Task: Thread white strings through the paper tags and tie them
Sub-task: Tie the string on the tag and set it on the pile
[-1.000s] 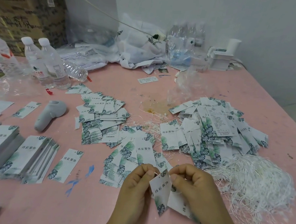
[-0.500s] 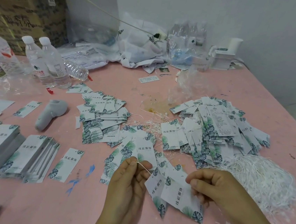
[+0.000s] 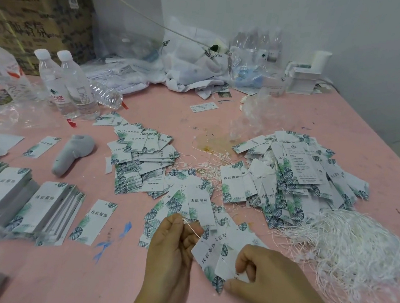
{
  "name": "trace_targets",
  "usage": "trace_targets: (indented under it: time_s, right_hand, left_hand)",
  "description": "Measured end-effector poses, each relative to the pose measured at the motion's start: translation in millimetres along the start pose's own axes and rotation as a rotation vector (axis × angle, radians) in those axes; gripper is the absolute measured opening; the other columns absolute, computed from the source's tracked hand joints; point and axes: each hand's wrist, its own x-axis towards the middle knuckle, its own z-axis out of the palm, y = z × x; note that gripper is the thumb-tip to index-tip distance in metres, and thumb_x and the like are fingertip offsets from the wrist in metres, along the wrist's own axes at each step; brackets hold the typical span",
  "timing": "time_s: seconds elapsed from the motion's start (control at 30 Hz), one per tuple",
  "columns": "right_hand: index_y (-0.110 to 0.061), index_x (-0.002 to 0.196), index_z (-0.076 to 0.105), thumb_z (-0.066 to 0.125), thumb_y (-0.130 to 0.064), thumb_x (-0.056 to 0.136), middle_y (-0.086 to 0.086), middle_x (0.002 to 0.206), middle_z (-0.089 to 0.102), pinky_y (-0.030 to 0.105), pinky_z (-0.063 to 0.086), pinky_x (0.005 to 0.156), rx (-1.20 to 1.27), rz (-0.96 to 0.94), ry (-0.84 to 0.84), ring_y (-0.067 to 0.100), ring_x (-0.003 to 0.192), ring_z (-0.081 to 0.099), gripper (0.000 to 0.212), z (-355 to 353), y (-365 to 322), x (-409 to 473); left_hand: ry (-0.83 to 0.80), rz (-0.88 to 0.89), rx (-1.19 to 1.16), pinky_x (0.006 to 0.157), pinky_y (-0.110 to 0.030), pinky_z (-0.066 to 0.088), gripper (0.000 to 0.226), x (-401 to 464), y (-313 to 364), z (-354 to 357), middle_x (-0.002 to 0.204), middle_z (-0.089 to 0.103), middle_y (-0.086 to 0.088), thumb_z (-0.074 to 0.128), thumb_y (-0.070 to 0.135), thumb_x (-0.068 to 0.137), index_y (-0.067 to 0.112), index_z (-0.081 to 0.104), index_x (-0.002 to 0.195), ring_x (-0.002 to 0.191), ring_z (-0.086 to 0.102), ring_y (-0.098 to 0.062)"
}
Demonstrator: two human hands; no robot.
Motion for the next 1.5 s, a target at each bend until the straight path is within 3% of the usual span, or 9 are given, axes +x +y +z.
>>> trace_targets:
  time_s: [0.23,0.33,0.5,0.67,0.9,1.1,1.23,1.3,1.5]
  right_hand:
    - [-0.035,0.071,0.052,0.056,-0.045,0.083,-0.018,0.067,0.056,0.015,0.038,0.063,-0.053,-0.036,0.056,-0.001,0.065,0.049,0.016,12,-6,5]
    - [-0.037,0.077,0.060,0.061,-0.039,0.084,-0.026,0.069,0.059,0.014,0.041,0.058,0.199,-0.021,0.026,-0.004,0.061,0.051,0.007,7,1,4]
    - [-0.022,0.078,0.068,0.067,-0.015,0.090,0.000,0.061,0.067,0.022,0.049,0.053,0.703,0.008,-0.031,0.008,0.055,0.060,0.014,-6,9,6]
    - [-0.015,0.086,0.071,0.075,-0.012,0.077,0.012,0.065,0.060,0.023,0.046,0.044,1.241,-0.020,-0.164,0.018,0.051,0.055,0.010,-11,8,6]
    - [0.004,0.086,0.075,0.099,-0.012,0.041,0.020,0.070,0.065,0.023,0.054,0.043,1.776,0.042,-0.234,0.018,0.050,0.063,0.054,-4,-4,8]
    - [0.009,0.098,0.072,0.097,-0.001,0.037,0.024,0.082,0.069,0.024,0.059,0.055,1.803,-0.046,-0.129,0.020,0.062,0.069,0.067,-1,-2,9]
    - [0.003,0.088,0.076,0.077,-0.003,0.061,0.022,0.074,0.069,0.021,0.055,0.049,1.672,-0.082,0.008,0.017,0.056,0.066,0.027,6,-5,9]
    - [0.000,0.088,0.077,0.072,-0.007,0.064,0.020,0.072,0.069,0.021,0.054,0.049,1.598,-0.101,0.066,0.017,0.055,0.065,0.025,9,-8,9]
    - [-0.012,0.088,0.074,0.069,-0.016,0.072,0.018,0.067,0.064,0.025,0.050,0.048,1.474,-0.159,0.183,0.019,0.053,0.059,0.017,10,-13,8]
  left_hand:
    - [0.035,0.058,0.123,0.040,-0.020,0.044,0.018,0,-1,-2,0.065,0.067,-0.009,0.045,0.017,0.104,0.013,0.056,0.090,0.043,0.050,-0.009]
    - [0.064,0.058,0.109,0.047,-0.025,0.044,0.019,2,0,-4,0.066,0.067,-0.008,0.047,0.018,0.103,0.015,0.058,0.089,0.046,0.050,-0.010]
    - [0.066,-0.035,-0.046,0.042,-0.022,0.040,0.018,3,6,-4,0.061,0.060,-0.007,0.048,0.018,0.102,0.016,0.054,0.085,0.043,0.049,-0.011]
    - [-0.037,-0.198,-0.224,0.029,-0.011,0.031,0.007,1,14,-5,0.056,0.054,0.000,0.061,0.022,0.086,0.021,0.054,0.085,0.034,0.041,-0.006]
    - [-0.219,-0.159,-0.102,0.031,-0.015,0.034,0.002,-9,11,3,0.053,0.046,-0.004,0.060,0.015,0.083,0.014,0.062,0.083,0.034,0.037,-0.009]
    - [-0.346,-0.148,0.053,0.038,-0.019,0.046,0.016,-16,4,5,0.057,0.059,-0.012,0.077,0.010,0.068,0.006,0.073,0.083,0.038,0.051,-0.013]
    - [-0.435,-0.142,0.079,0.042,-0.021,0.052,0.043,-16,2,3,0.061,0.065,-0.015,0.099,0.020,0.047,0.006,0.076,0.080,0.042,0.058,-0.016]
    - [-0.464,-0.143,0.077,0.045,-0.021,0.053,0.043,-16,3,3,0.065,0.067,-0.017,0.100,0.020,0.046,0.006,0.077,0.079,0.047,0.062,-0.017]
    - [-0.564,-0.190,-0.010,0.059,-0.026,0.060,0.037,-14,7,-3,0.087,0.072,-0.027,0.055,-0.016,0.059,0.000,0.077,0.084,0.070,0.074,-0.026]
